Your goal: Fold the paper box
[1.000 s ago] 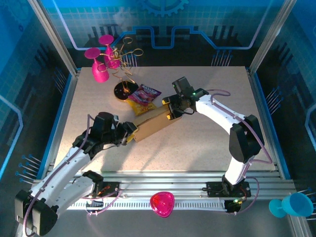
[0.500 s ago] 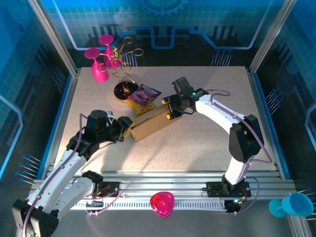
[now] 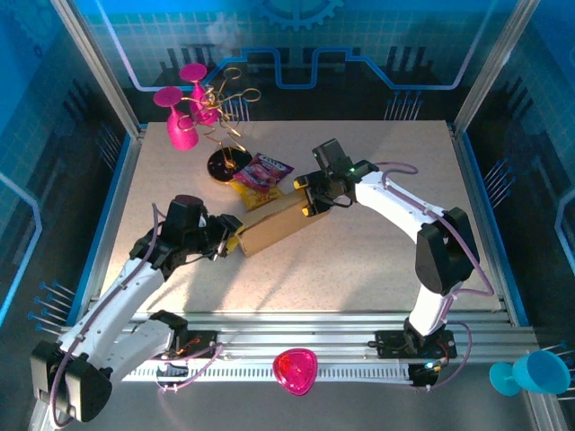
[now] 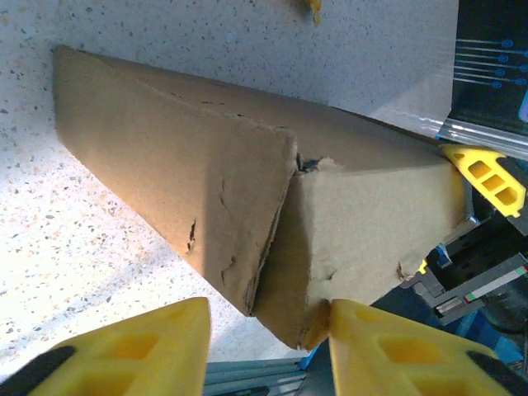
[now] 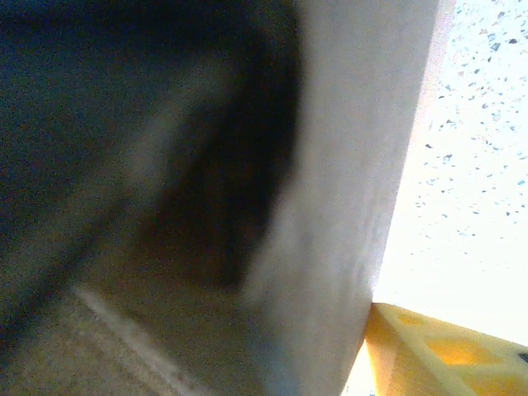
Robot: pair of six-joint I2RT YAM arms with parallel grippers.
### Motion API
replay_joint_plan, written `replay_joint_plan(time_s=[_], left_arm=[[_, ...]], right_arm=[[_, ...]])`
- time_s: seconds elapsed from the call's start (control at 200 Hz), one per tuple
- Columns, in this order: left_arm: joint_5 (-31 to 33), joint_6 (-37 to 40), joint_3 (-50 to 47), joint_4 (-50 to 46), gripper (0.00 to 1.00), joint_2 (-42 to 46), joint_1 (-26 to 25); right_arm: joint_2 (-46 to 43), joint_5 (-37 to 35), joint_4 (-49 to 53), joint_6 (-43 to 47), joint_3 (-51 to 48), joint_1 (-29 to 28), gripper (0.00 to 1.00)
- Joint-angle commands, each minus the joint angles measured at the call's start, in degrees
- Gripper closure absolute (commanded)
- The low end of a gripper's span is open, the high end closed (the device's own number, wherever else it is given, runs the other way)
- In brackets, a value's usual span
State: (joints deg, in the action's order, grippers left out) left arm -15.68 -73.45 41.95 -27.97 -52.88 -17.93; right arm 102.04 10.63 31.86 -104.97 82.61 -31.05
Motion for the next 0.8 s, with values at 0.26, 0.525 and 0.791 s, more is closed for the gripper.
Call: replay_joint_plan(time_s=[0.26,0.525,0.791], left_arm=[[1.1,3.5,-3.8,1.2,0.79,-1.7,1.2],[1.0,5.2,-8.3,0.7,0.86,0.0,2.6],[-0.1,6.1,-7.8,0.1,0.94,-0.2,3.6]], right_arm=[[3.1,0.5,4.3,-0.8,-1.2,0.6,0.39],[3.0,1.0,3.4,1.1,-1.2,1.3,0.36],[0.2,-1.0,6.5,14.4,5.4,3.7,0.12]])
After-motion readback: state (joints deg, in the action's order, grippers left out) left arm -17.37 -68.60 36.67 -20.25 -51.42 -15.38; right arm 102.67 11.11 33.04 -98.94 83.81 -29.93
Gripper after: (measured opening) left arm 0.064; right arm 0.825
